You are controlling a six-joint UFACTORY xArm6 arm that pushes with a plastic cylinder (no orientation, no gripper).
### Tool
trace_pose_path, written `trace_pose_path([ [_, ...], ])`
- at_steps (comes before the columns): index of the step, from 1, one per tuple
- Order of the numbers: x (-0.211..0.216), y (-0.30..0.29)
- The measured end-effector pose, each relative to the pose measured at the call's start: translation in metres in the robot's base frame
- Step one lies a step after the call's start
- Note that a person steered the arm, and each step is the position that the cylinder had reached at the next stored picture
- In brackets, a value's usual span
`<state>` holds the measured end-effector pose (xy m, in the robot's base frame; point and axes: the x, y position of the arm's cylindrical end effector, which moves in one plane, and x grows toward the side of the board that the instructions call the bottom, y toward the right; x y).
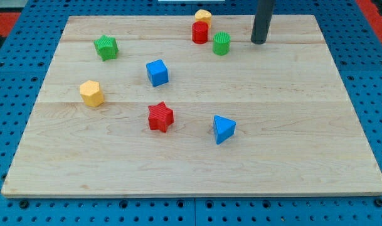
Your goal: Put the green circle at the bottom of the red circle
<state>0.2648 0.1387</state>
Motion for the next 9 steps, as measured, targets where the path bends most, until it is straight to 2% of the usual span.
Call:
trace_pose_path([
  [1, 0.004, -0.041],
  [2, 0.032, -0.066],
  [3, 0.033, -0.062],
  [5, 0.060, -0.071],
  [8, 0.049, -0.084],
  [9, 0.027, -0.047],
])
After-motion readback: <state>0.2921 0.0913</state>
